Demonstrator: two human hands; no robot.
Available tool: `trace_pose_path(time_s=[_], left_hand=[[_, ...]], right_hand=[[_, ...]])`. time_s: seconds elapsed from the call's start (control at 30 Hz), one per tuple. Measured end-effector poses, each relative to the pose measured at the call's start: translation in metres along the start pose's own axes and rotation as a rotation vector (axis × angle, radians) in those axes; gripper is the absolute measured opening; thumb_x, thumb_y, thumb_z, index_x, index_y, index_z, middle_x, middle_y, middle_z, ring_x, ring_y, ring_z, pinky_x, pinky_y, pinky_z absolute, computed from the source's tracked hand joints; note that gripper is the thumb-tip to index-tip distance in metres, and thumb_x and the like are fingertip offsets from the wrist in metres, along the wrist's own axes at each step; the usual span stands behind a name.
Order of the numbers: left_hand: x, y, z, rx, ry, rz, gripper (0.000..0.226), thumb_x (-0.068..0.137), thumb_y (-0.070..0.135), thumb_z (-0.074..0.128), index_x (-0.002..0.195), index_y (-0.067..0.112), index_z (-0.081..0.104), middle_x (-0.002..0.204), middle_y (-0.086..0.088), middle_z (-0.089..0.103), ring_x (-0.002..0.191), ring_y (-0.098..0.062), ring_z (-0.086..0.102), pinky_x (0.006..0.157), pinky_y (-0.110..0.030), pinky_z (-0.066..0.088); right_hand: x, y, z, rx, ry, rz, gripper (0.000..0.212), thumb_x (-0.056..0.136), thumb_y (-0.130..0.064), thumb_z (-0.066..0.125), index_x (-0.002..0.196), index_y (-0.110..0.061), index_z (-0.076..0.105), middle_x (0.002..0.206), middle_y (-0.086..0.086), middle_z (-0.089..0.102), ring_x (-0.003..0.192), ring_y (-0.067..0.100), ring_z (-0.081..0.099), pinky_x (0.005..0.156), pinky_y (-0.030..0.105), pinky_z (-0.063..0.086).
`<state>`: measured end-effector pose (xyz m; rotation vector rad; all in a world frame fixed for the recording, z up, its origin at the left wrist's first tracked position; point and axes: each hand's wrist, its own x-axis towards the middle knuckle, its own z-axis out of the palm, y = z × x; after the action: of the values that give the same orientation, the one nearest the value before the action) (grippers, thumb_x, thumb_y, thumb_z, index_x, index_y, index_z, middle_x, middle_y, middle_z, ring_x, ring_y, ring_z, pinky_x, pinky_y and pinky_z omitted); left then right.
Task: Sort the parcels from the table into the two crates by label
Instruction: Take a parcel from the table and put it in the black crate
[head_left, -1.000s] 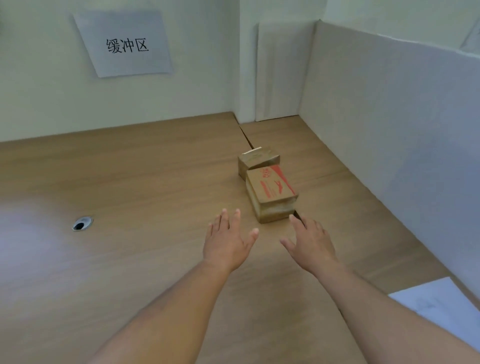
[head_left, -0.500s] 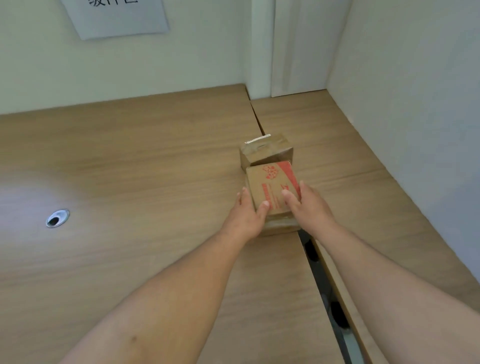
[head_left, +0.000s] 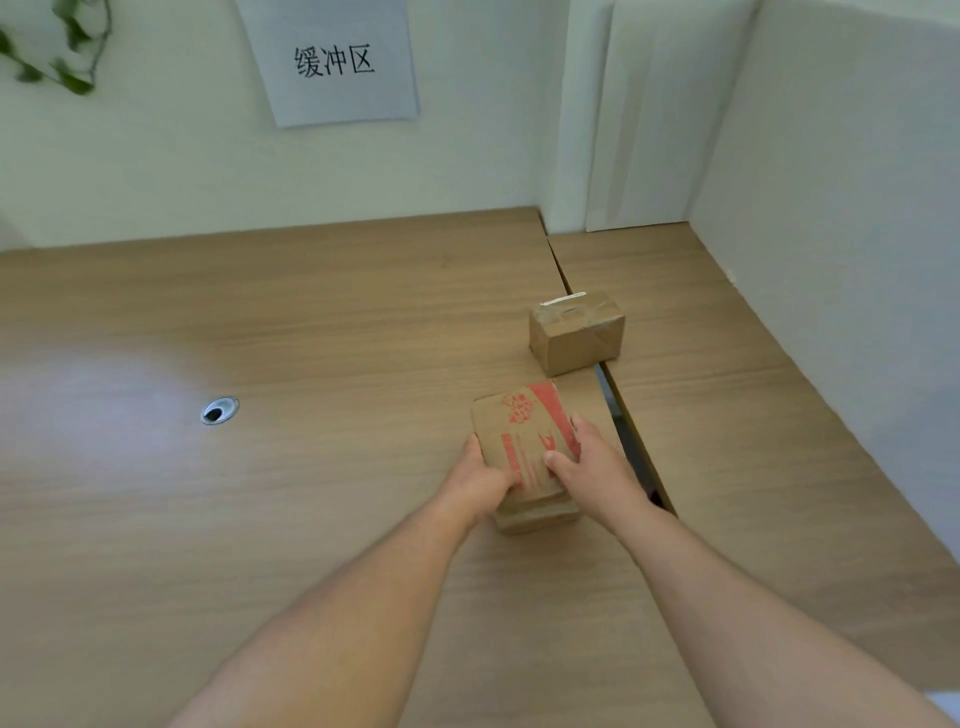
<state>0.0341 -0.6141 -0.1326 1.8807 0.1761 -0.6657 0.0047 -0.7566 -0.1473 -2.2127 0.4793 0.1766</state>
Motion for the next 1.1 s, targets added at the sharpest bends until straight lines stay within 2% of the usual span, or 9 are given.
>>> trace_pose_path(time_s=[0.1, 0.2, 0.33, 0.43, 0.53, 0.6, 0.8, 0.97, 1.1], left_hand=[[-0.03, -0.014, -0.028, -0.027, 0.037, 0.002, 0.048, 0.087, -0.006, 0.057, 0.126, 0.019, 0.043, 0.111, -0.004, 0.064, 0.096, -0.02, 0.06, 0.069, -0.027, 0.052], [-0.057, -0.036, -0.059, -0.025, 0.102, -0.023, 0.05, 0.085, -0.008, 0.056, 0.126, 0.017, 0.042, 0.111, -0.007, 0.064, 0.095, -0.021, 0.061, 0.061, -0.026, 0.052], [-0.098, -0.069, -0.106, -0.034, 0.189, -0.062, 0.05, 0.076, 0.002, 0.063, 0.12, 0.016, 0.045, 0.117, -0.011, 0.062, 0.102, -0.026, 0.062, 0.084, -0.039, 0.057], [-0.13, -0.1, -0.144, -0.06, 0.254, -0.07, 0.066, 0.063, 0.021, 0.062, 0.127, 0.021, 0.045, 0.12, -0.009, 0.059, 0.103, -0.027, 0.062, 0.088, -0.045, 0.056], [-0.173, -0.127, -0.181, -0.128, 0.344, -0.095, 0.058, 0.084, 0.035, 0.064, 0.136, 0.023, 0.041, 0.125, -0.004, 0.055, 0.108, -0.023, 0.057, 0.09, -0.04, 0.052], [-0.196, -0.149, -0.209, -0.168, 0.396, -0.121, 0.052, 0.092, 0.05, 0.055, 0.134, 0.022, 0.041, 0.125, -0.001, 0.053, 0.108, -0.021, 0.052, 0.088, -0.037, 0.048], [-0.271, -0.222, -0.288, -0.325, 0.596, -0.167, 0.078, 0.083, 0.077, 0.037, 0.132, 0.016, 0.043, 0.129, -0.005, 0.053, 0.116, -0.027, 0.053, 0.087, -0.046, 0.053], [-0.33, -0.285, -0.336, -0.458, 0.718, -0.184, 0.115, 0.049, 0.092, 0.032, 0.14, 0.022, 0.041, 0.129, -0.008, 0.055, 0.112, -0.029, 0.057, 0.076, -0.039, 0.056], [-0.387, -0.331, -0.372, -0.512, 0.881, -0.179, 0.081, 0.085, 0.074, 0.034, 0.136, 0.011, 0.043, 0.121, -0.012, 0.059, 0.106, -0.029, 0.059, 0.083, -0.042, 0.056]], right_hand=[[-0.027, -0.022, 0.014, 0.005, -0.057, -0.023, 0.052, 0.093, -0.028, 0.059, 0.138, -0.026, 0.036, 0.123, -0.003, 0.06, 0.112, 0.019, 0.06, 0.091, 0.038, 0.053], [-0.051, -0.043, 0.035, -0.023, -0.101, -0.041, 0.065, 0.087, -0.029, 0.067, 0.141, -0.021, 0.032, 0.121, 0.001, 0.062, 0.111, 0.024, 0.06, 0.095, 0.045, 0.051], [-0.089, -0.074, 0.072, -0.075, -0.159, -0.102, 0.068, 0.081, -0.028, 0.072, 0.138, -0.02, 0.037, 0.114, 0.003, 0.064, 0.107, 0.026, 0.061, 0.091, 0.043, 0.051], [-0.116, -0.098, 0.106, -0.079, -0.239, -0.185, 0.061, 0.079, -0.025, 0.072, 0.133, -0.027, 0.043, 0.116, 0.002, 0.065, 0.105, 0.024, 0.06, 0.087, 0.036, 0.052], [-0.146, -0.125, 0.144, -0.076, -0.319, -0.263, 0.055, 0.084, -0.03, 0.068, 0.133, -0.024, 0.045, 0.119, 0.001, 0.064, 0.107, 0.022, 0.059, 0.088, 0.032, 0.048], [-0.171, -0.145, 0.169, -0.04, -0.376, -0.309, 0.048, 0.089, -0.04, 0.062, 0.131, -0.022, 0.048, 0.119, -0.002, 0.062, 0.108, 0.018, 0.058, 0.088, 0.032, 0.046], [-0.244, -0.203, 0.253, -0.1, -0.475, -0.398, 0.062, 0.093, -0.065, 0.037, 0.128, -0.017, 0.052, 0.113, -0.004, 0.059, 0.104, 0.017, 0.055, 0.082, 0.033, 0.043], [-0.297, -0.242, 0.318, -0.191, -0.513, -0.488, 0.071, 0.092, -0.069, 0.028, 0.125, -0.012, 0.053, 0.112, 0.004, 0.06, 0.101, 0.021, 0.055, 0.079, 0.036, 0.042], [-0.348, -0.271, 0.378, -0.211, -0.592, -0.599, 0.067, 0.093, -0.068, 0.026, 0.118, -0.014, 0.057, 0.106, 0.004, 0.062, 0.097, 0.021, 0.058, 0.082, 0.037, 0.046]])
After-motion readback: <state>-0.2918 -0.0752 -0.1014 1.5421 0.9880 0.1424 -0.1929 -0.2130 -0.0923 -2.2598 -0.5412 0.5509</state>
